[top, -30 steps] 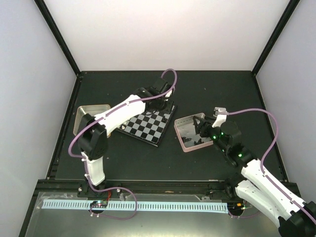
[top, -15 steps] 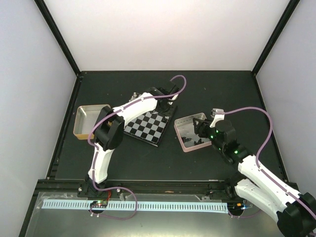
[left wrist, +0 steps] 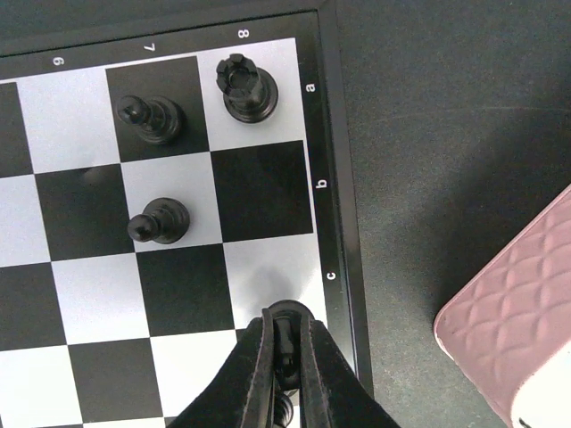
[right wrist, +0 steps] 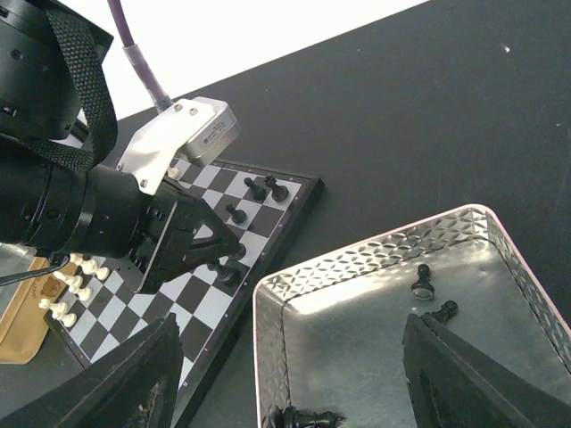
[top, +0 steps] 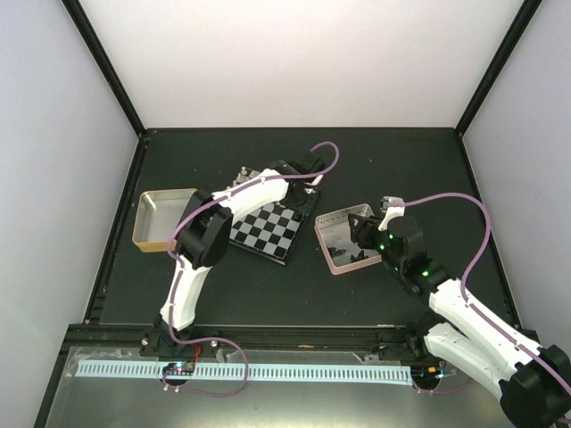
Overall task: Set up the chess pieces on the board
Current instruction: Place the chess piece on the chessboard.
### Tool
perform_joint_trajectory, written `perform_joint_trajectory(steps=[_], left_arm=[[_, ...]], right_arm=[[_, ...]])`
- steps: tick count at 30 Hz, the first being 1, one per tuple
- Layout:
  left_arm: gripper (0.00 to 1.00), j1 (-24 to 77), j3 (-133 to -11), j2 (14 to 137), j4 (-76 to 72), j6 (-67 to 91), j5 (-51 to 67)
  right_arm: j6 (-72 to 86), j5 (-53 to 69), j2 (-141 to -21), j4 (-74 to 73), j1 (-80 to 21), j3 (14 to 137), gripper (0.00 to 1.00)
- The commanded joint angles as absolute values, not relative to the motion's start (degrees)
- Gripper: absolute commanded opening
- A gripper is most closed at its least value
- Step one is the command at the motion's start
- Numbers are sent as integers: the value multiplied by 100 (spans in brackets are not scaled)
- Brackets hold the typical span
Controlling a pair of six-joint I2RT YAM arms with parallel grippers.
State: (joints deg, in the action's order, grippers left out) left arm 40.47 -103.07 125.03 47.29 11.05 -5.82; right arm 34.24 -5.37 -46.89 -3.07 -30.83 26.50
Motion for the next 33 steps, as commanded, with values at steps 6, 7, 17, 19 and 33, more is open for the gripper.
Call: perform_joint_trajectory(steps=[6,7,17,19,33], left_arm=[[3,4021,-10620,12700,4704,950,-599],[4,4023,-10632,12711,4705,942,-596],[5,4020,-10856,12881,4763,936,-609],[6,4025,-10890,12914,4805,965,-664],[6,3994,-10907,12971,4885,1053,-875]], right_arm=[[3409,-524,-4667,-359,-3102,2760,68],[3402,-515,-4667,-368,-3103,2760,68],[3401,-492,-4676,-400,-3105,2769,68],[3403,-484,-4694,-391,-3103,2775,68],[3410,-431,-4709,-396,-3103,2770,68]])
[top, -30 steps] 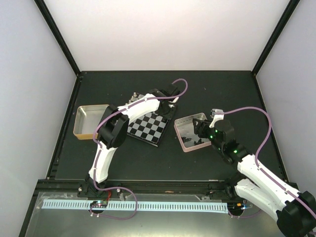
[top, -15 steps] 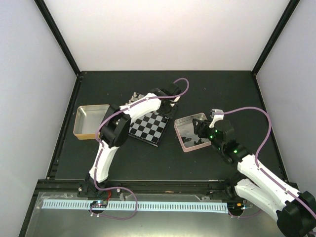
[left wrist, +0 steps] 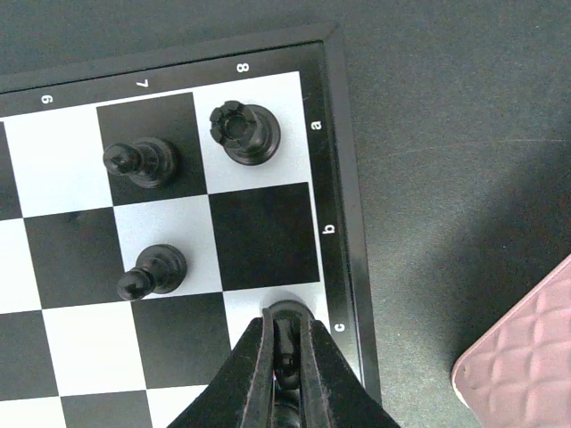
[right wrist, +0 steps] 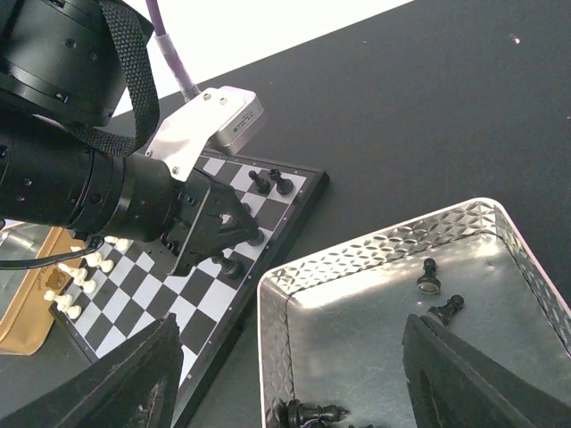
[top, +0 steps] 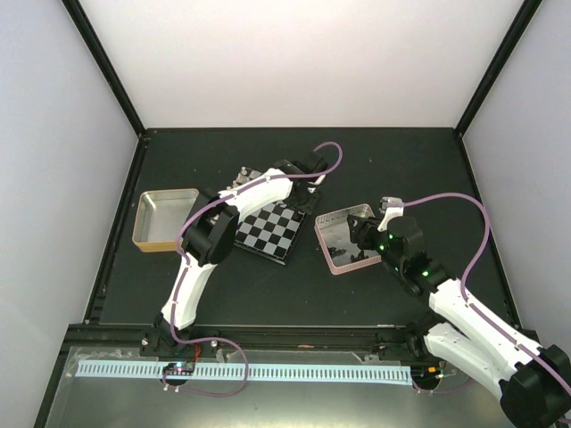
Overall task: Set up the chess pieces on the board
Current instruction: Place the chess piece on the chessboard.
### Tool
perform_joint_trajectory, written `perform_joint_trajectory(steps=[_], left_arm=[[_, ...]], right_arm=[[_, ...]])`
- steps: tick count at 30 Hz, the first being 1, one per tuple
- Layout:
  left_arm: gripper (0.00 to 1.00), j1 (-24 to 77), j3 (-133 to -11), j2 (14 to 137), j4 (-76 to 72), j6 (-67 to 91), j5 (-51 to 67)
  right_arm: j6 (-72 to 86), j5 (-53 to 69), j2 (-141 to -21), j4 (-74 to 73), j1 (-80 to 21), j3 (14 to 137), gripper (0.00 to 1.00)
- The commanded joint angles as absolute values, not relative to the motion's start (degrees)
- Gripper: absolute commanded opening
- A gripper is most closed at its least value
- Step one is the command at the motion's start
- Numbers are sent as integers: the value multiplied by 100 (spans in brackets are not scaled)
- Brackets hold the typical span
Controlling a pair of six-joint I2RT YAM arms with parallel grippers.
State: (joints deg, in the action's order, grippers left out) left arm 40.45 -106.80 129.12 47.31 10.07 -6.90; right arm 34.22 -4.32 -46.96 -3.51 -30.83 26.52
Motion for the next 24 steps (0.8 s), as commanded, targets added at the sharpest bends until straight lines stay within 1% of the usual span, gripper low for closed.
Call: perform_joint_trajectory(steps=[1,8,16,19,24], left_arm=[[6,3997,-10900,12964,4891,1053,-871],[7,3989,-10881,12973,4970,1065,-797],[18,3982,-10900,12926,5000,1042,-651],[22,3987,-11040,12875,5065,1060,-703],[30,3988,-11334,12773,5197,1080,-777]], right_arm=[[3410,-431,-4715,-391,-3103,2769,68],[3419,-396,-4721,-392,-3103,2773,68],[3404,-376,-4711,-367,-3103,2769,68],[3409,-438,-4743,-500,-3103,2872,68],[3471,-551,-4856,-681,-3103,3061,68]])
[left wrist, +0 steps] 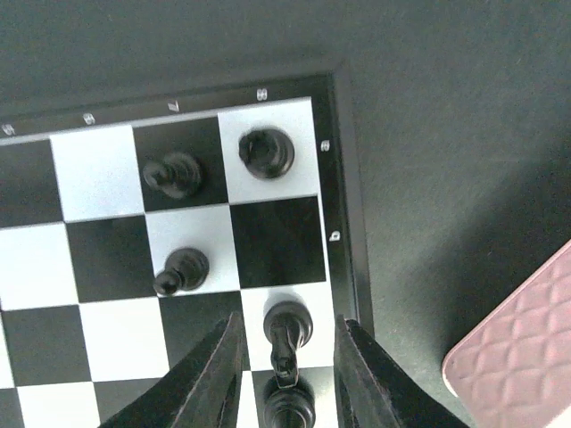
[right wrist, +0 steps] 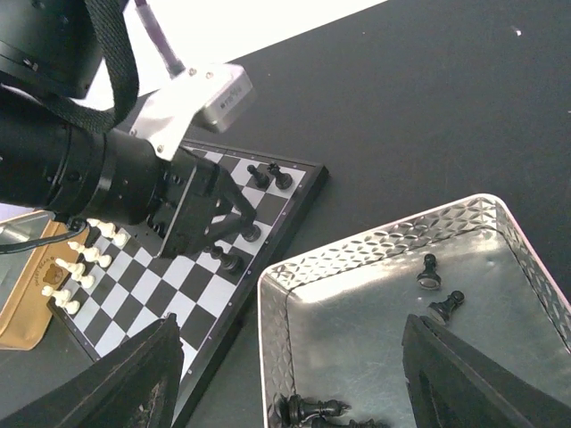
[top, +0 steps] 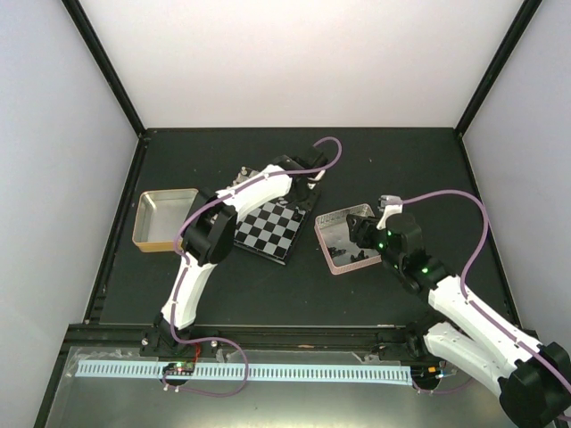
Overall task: Set up the chess pieces on the board
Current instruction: Place the chess piece on the chessboard, then pick up the chess piece from the storage box.
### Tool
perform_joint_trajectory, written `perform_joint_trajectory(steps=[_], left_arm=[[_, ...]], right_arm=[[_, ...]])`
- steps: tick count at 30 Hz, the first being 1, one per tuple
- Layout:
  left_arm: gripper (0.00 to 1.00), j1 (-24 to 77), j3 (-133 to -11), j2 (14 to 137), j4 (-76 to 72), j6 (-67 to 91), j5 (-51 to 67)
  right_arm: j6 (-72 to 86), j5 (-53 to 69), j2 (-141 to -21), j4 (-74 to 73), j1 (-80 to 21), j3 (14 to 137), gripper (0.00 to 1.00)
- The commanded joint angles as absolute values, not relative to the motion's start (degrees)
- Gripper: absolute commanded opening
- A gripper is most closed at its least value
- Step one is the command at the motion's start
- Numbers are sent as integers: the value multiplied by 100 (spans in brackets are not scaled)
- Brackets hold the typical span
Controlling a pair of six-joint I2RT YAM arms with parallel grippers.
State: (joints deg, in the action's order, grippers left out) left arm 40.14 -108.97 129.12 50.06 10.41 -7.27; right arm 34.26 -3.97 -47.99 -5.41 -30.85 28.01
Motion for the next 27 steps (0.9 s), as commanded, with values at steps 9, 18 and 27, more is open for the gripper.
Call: perform_joint_trajectory(steps=[9,18,27], left_arm=[[37,3960,-10605,11384,4534,1176,-410],[41,3845,-8083,8793,2670,1490,274],[51,3791,-5704,6390,762,1772,297]], right_arm=[[3573,-901,-5675,-1478,-2959,3622,62],[2819,-281,-7765,-2555,-2637,4644,56],[2734,-822,-9050,-2664,-2593,5396,52]])
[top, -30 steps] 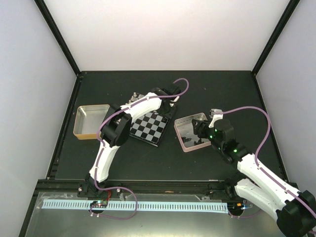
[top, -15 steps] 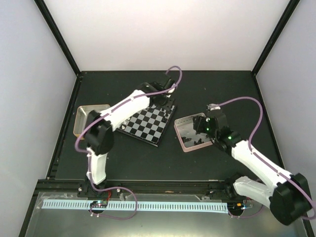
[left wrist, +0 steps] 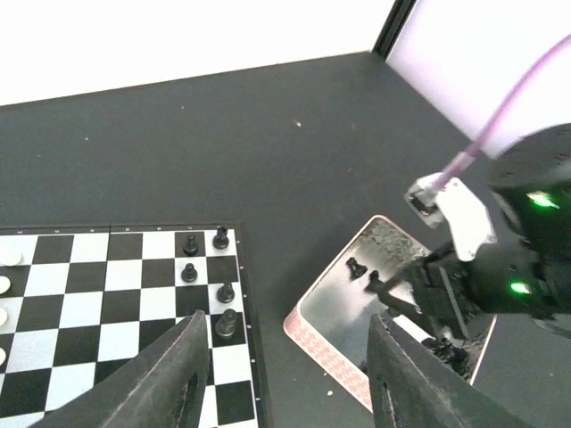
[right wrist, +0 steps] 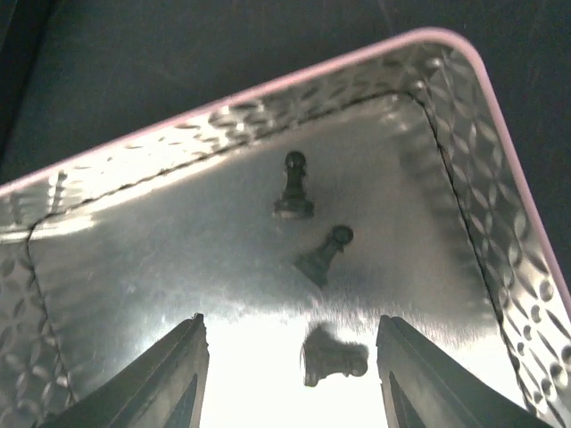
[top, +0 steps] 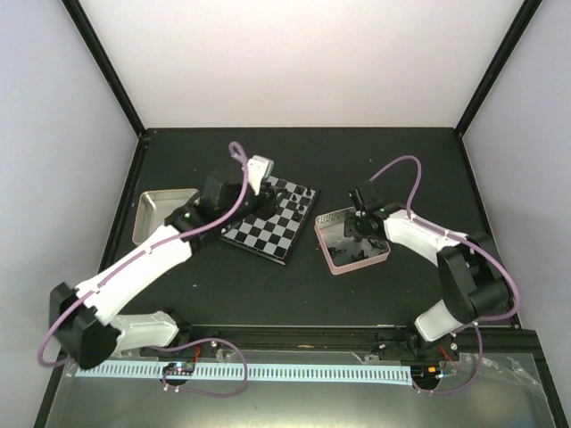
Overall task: Set up the chess pieces on the board
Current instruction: Pick up the chess piece from the storage box.
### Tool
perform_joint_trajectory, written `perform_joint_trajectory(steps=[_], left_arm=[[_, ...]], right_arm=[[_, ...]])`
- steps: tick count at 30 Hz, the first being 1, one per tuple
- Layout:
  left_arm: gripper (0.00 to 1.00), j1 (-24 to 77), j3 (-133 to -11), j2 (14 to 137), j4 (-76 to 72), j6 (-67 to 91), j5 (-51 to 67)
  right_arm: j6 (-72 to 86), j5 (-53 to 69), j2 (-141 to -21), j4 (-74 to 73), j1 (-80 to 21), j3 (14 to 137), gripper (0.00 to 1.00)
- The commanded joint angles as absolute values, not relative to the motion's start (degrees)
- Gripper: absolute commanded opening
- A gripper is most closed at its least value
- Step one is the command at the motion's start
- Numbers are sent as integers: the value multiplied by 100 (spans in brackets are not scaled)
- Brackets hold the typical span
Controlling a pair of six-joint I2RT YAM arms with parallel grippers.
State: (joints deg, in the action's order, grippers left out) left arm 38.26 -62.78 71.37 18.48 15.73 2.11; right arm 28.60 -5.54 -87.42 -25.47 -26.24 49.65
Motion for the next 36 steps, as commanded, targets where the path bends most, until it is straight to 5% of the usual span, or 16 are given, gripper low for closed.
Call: perform_joint_trajectory(steps=[1,6,25,36], left_arm=[[52,3796,-5541,6232,696,1769,283],[57,3781,-4957,5573,621,1763,-37],[59,3761,-4612,5374,427,1837,118],[59,3761,-4621,5448,412,1885,201]], right_arm=[[2740,-852,-9175,-2697,-2593,5468,50],[2785,-1032,-9702,-2876,-2584,5709,39],[3326,-1581,-10256,-3178,-2585,5828,26],[3769,-1577,-10056,-3254,-2583,5596,26]])
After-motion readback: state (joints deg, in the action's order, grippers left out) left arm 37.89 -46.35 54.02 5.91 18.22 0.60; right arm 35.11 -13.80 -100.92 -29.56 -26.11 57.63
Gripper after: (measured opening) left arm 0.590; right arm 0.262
